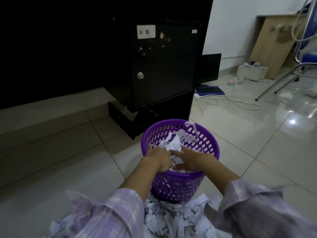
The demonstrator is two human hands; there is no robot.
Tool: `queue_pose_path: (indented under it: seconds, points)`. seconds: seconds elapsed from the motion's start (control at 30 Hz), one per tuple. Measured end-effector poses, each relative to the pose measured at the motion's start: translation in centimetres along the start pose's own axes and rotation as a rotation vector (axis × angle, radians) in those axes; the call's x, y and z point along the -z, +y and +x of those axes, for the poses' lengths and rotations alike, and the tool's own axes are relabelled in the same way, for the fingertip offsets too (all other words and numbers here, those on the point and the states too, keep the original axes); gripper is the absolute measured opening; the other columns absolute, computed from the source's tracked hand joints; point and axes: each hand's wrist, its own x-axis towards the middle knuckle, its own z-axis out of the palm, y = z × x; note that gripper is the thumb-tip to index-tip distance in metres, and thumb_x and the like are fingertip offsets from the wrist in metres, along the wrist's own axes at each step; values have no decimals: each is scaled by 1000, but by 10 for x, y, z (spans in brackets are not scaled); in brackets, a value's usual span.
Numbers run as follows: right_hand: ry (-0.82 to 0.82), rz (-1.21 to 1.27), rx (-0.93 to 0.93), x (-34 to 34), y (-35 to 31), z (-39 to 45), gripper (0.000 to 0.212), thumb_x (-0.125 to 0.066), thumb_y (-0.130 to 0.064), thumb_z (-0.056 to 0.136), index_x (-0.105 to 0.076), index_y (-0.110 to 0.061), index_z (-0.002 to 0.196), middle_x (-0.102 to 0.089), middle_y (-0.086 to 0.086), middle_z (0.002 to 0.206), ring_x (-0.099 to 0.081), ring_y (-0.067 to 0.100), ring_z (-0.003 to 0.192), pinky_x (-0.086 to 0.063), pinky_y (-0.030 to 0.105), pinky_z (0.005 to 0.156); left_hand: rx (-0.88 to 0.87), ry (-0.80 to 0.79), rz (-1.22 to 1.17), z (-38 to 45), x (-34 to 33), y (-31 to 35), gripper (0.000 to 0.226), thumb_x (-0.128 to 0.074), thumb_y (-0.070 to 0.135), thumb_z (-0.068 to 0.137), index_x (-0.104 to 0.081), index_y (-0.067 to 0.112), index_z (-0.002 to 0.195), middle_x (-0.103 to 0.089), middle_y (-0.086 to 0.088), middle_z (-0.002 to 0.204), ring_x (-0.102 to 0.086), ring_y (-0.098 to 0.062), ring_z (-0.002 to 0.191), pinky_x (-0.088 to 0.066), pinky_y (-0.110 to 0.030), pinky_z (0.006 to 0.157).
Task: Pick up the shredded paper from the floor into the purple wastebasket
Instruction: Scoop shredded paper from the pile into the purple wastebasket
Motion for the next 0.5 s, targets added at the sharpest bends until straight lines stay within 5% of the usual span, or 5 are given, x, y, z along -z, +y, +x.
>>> queue_pose_path:
  seconds: [0.17,0.27,0.4,0.5]
  points:
    - [-106,-107,-82,4,-15,12,76,-46,-55,93,5,-44,149,10,4,161,-16,37,146,-28,54,111,9,63,28,-1,-6,-3,53,-33,35,97,-32,11,145,-21,-9,156,-13,-27,145,2,-56,118]
    - [-153,-188,-91,-4,-18,20,76,-43,-50,95,10,-42,149,10,5,161,-19,38,145,-29,55,111,-13,53,86,-4,-3,-1,47,-34,29,97,-41,9,139,-32,-10,150,-23,-28,140,-3,-57,117]
    - [-296,-257,-46,-7,-13,37,75,-42,-44,96,12,-44,148,16,5,160,1,35,148,-26,54,113,-61,71,135,-5,-2,-3,39,-37,25,98,-52,8,131,-42,-10,143,-34,-31,132,-17,-58,114]
    - [-329,-341,-63,3,-20,36,65,-39,-38,100,-3,-29,153,-15,14,158,-29,32,140,-32,43,110,-51,108,72,-3,-5,-3,39,-37,27,98,-50,9,130,-46,-10,138,-39,-29,127,-25,-53,110]
